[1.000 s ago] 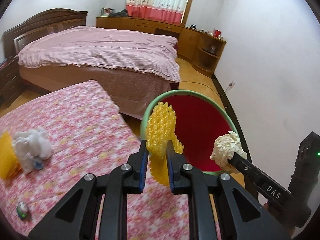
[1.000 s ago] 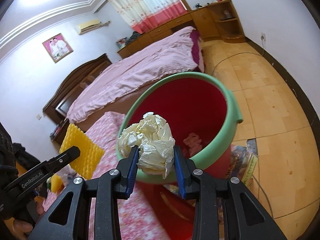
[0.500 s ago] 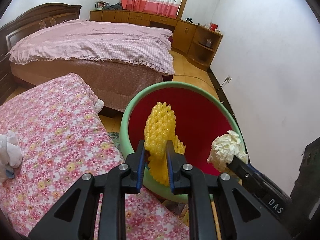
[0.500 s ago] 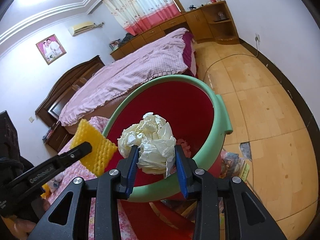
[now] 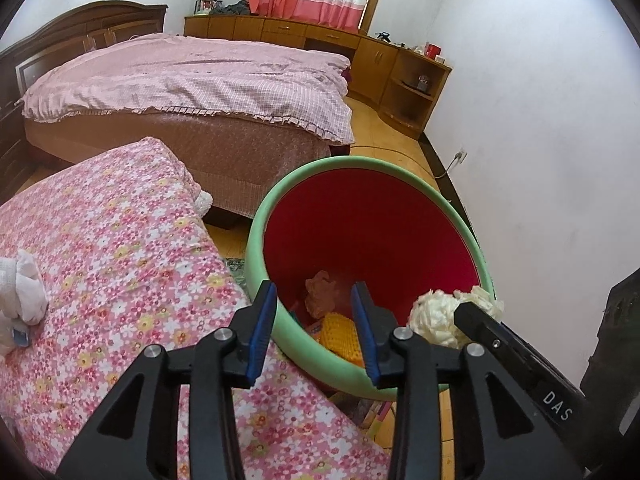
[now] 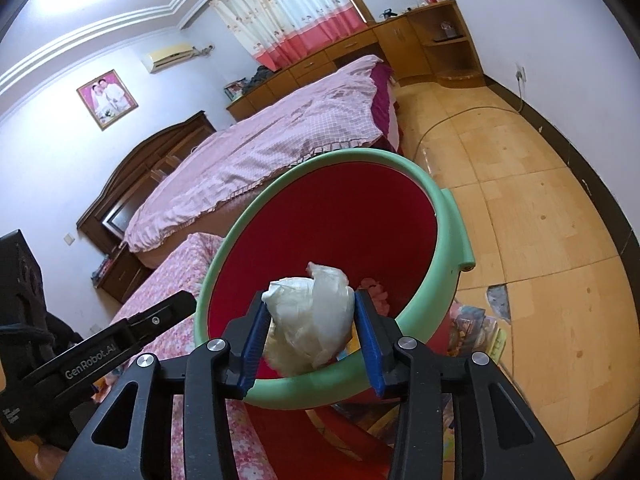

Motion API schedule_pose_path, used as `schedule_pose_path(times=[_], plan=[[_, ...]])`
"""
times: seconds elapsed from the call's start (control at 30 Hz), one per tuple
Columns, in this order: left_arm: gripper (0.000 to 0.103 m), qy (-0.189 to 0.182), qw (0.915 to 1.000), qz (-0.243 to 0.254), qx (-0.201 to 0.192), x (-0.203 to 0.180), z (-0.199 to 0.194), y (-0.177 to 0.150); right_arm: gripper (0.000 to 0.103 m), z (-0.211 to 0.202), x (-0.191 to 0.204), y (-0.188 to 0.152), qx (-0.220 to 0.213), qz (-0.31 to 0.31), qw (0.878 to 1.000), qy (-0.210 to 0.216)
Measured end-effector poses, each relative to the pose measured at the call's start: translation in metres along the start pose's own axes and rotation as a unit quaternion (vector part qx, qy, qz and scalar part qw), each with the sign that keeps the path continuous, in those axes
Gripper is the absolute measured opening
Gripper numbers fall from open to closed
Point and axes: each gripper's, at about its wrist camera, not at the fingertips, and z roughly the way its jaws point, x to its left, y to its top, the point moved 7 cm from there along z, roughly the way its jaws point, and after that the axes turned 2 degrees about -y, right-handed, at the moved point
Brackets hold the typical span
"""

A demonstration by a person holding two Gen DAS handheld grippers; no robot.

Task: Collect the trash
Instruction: 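Open both tools to drop the net and bag into the bucket, then move both tools back over the bed toward the remaining items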

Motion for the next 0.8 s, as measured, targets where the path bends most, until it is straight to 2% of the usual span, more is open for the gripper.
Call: schedule_pose_path(times=[0.07,0.2,0.4,0.8], plan=[[0.038,0.001,1.0000,-0.005,-0.001,0.002,-0.005,-0.002,0.047,0.000,0.001,-0.001,0.001,0.000,1.000,0.001],[0.038,0.008,0.9999,-0.013,-0.006,0.009,-0.015,-0.005,0.059,-0.001,0.006,-0.002,0.000,-0.005,1.000,0.004],[0.038,0.022,0.9993,-0.028,-0.013,0.023,-0.035,-0.009,0.066,-0.009,0.013,-0.002,-0.005,-0.011,1.000,0.006],[0.039,0.065,0.9960,-0.056,-0.025,0.060,-0.077,-0.022,0.066,-0.026,0.032,-0.011,-0.003,-0.021,1.000,0.019]])
